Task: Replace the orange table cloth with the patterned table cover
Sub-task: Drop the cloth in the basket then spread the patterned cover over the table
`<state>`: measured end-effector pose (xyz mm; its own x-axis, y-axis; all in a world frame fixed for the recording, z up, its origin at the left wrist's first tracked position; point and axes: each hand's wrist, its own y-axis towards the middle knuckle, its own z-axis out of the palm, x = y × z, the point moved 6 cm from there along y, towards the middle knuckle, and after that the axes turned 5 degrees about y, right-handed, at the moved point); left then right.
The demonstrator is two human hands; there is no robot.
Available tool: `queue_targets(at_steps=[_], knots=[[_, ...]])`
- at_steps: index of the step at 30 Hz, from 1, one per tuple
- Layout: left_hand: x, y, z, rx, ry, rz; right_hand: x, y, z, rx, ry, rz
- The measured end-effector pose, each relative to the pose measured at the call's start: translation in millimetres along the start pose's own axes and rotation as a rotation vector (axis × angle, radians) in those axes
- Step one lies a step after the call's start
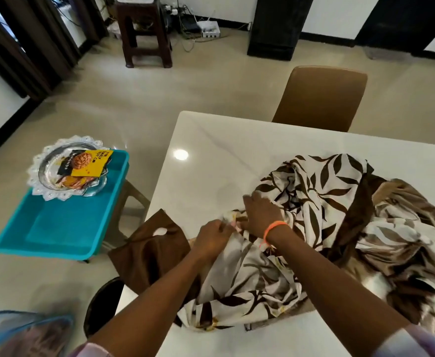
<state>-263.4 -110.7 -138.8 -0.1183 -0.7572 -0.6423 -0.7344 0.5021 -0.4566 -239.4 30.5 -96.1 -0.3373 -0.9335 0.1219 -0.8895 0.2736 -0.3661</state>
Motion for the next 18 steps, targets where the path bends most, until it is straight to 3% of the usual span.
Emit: queue_targets(at_steps=[2, 4, 7, 9, 11, 13, 15, 18], knots=[[1, 6, 9, 0.055, -0.287, -0.168, 2, 2, 13, 0.053, -0.034, 0.011], [1, 7, 19, 0.161, -0.689, -0.381, 3, -2, 6, -0.033, 0.167, -0.030], [-17, 7, 21, 0.369, -1.099, -0.531, 7, -21, -19, -0.055, 0.528, -0.170], [-42, 9, 14, 0.476, -1.261, -0.539, 7, -38, -30, 0.007, 0.597, -0.243], [-67, 9, 1, 0.491, -1.244, -0.542, -1, -52, -40, 0.038, 0.679, -0.265], [-94, 7, -14, 0.481, -1.206, -0.488, -13, -61, -53, 0.066, 0.759, -0.262], [-130, 0, -36, 0.508, -1.190, -0.293, -28, -65, -73, 0.097, 0.924, -0.244], [-191, -24, -77, 0.550, -1.158, 0.096, -67, -63, -122, -0.195, 1.394, -0.165]])
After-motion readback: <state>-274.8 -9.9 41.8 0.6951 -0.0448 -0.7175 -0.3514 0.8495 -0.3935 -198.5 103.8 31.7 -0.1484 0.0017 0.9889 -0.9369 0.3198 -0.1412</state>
